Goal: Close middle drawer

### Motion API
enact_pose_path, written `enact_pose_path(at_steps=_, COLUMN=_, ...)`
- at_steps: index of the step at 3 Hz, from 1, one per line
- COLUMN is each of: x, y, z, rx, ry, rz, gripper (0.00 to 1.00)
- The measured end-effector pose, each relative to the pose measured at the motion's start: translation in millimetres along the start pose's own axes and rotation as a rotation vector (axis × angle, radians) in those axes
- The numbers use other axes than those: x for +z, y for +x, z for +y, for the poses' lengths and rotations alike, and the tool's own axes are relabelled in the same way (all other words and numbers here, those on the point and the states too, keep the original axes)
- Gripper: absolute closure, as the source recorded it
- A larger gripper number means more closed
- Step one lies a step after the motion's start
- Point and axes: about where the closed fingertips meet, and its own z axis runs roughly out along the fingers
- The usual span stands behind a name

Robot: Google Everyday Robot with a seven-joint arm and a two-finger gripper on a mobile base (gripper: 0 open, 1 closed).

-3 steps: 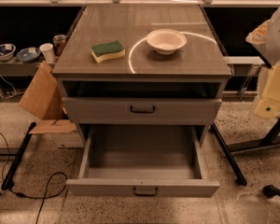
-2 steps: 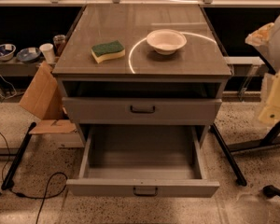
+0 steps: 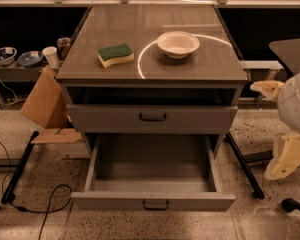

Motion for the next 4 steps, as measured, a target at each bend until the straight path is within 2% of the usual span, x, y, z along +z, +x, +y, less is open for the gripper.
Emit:
enact_pose_path(at_steps=1, x=89, y=36, z=35, rx=-0.035, ry=-0.039, rz=-0.029, gripper=0.00)
enact_pose_path(at_steps=2, x=149, y=60, z=64, rx=-0.045, ry=-0.096, rz=-0.015, gripper=0.00)
enact_pose_path(at_steps=3, x=195, y=80, z=91, rx=-0.019, ry=-0.192, rz=0.006, gripper=0.00)
enact_pose_path(at_steps=4, x=217, y=89, z=111, rx=0.006, ry=-0.249, rz=-0.002, gripper=0.00)
